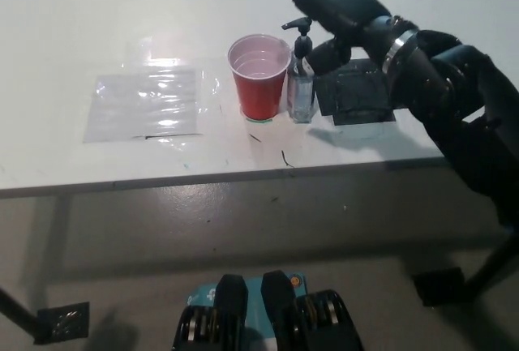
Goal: The robot uses its right hand to press the hand soap kept in the middle of the table to get liquid hand soap out
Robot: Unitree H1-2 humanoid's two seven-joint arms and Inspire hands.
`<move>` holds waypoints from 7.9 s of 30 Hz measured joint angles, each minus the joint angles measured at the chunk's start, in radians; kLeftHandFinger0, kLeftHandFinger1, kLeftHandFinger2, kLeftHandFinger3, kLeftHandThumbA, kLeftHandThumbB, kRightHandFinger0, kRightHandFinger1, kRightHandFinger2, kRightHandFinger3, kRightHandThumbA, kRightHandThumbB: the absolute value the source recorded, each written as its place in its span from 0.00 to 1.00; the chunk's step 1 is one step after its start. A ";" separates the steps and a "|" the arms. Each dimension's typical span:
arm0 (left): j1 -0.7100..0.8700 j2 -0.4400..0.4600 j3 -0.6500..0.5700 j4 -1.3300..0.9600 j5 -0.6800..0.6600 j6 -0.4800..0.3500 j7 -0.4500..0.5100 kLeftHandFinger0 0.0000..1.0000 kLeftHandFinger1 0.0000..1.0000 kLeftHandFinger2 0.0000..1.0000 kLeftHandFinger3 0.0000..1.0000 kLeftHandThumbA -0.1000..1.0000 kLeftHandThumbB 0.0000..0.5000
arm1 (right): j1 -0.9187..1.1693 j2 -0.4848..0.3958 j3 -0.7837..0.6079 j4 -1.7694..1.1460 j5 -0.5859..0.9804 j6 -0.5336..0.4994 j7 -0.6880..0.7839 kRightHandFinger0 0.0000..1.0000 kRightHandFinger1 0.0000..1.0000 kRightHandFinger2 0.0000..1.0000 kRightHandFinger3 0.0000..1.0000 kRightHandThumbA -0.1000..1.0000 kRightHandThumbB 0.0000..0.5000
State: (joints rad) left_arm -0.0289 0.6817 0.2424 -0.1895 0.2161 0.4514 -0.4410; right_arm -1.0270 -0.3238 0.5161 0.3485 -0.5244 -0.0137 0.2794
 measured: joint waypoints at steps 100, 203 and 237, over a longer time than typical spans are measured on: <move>-0.178 -0.073 0.105 -0.010 0.226 0.000 -0.218 1.00 1.00 1.00 0.89 1.00 0.22 | 0.159 0.074 -0.051 0.203 -0.146 -0.159 -0.202 1.00 1.00 1.00 1.00 1.00 0.89; -0.062 -0.092 0.127 -0.024 0.256 0.000 -0.280 1.00 1.00 1.00 0.85 1.00 0.22 | 0.437 -0.120 -0.464 -0.423 -0.012 0.012 -0.028 1.00 1.00 1.00 1.00 1.00 0.96; -0.065 -0.099 0.124 -0.023 0.248 0.000 -0.277 1.00 1.00 0.99 0.84 1.00 0.26 | 0.810 0.025 -0.638 -0.255 0.164 -0.092 -0.233 1.00 1.00 1.00 1.00 1.00 0.51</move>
State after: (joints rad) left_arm -0.0939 0.5832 0.3666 -0.2122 0.4639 0.4516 -0.7178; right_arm -0.2171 -0.2989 -0.1218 0.0932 -0.3609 -0.1055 0.0466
